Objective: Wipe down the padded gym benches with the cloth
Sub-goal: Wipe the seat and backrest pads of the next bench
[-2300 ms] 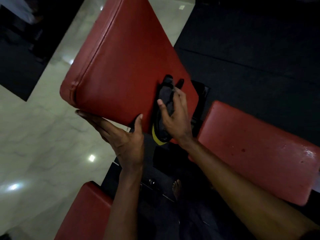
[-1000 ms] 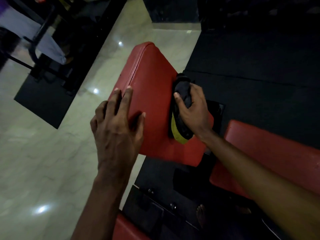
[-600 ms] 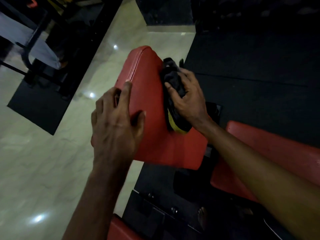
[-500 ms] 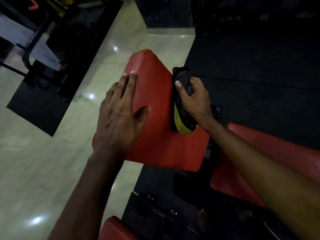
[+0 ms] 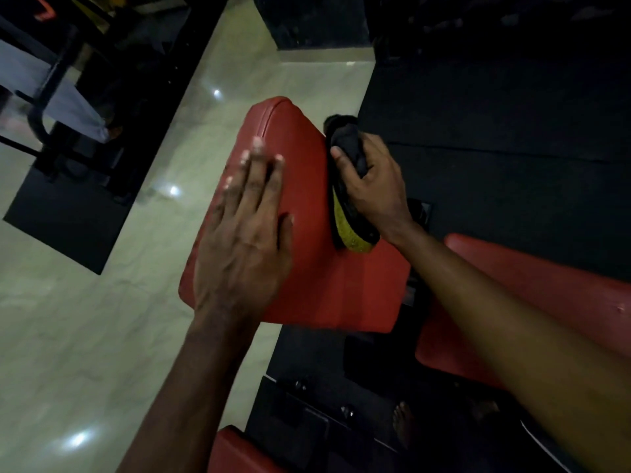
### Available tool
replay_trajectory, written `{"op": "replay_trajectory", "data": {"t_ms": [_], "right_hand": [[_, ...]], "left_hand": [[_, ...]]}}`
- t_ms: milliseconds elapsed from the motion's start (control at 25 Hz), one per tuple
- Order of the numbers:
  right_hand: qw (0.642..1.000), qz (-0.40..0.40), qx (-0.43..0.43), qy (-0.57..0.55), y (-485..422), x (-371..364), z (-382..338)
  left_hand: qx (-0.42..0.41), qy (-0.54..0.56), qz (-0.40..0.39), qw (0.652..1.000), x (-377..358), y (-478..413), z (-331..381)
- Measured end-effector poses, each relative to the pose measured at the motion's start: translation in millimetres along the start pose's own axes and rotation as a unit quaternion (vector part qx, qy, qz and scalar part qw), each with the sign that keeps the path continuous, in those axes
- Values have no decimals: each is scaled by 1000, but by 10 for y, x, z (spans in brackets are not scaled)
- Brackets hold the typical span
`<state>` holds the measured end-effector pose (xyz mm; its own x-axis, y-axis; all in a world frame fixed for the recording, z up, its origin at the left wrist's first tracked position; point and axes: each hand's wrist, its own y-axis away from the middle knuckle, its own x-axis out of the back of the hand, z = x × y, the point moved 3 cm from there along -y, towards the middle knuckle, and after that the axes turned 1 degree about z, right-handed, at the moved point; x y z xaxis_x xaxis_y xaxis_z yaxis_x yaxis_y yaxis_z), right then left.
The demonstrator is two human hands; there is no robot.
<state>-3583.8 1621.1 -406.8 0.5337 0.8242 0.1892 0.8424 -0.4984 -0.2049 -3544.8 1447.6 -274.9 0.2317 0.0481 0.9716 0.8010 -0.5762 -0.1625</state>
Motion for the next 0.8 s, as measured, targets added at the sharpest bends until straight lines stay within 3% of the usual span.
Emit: {"op": "replay_trajectory", "data": {"t_ms": [80, 280, 360, 480, 560, 800], "right_hand": [[999, 7, -49, 0, 91, -9, 213], [981, 27, -187, 33, 459, 89, 864], [983, 26, -175, 45, 491, 99, 854], [996, 27, -81, 40, 491, 47, 636], [996, 16, -77, 35, 566, 42, 737], [961, -7, -273, 52, 998, 115, 1456]], "left_hand": [[-46, -35, -4, 998, -23, 24, 35], [-60, -79, -29, 995, -36, 31, 62], [-67, -90, -31, 993, -27, 25, 55], [-96, -99, -37, 990, -70, 20, 130], [-108, -120, -93, 983, -170, 34, 266], [-141, -179, -189, 955, -522, 33, 548]]}}
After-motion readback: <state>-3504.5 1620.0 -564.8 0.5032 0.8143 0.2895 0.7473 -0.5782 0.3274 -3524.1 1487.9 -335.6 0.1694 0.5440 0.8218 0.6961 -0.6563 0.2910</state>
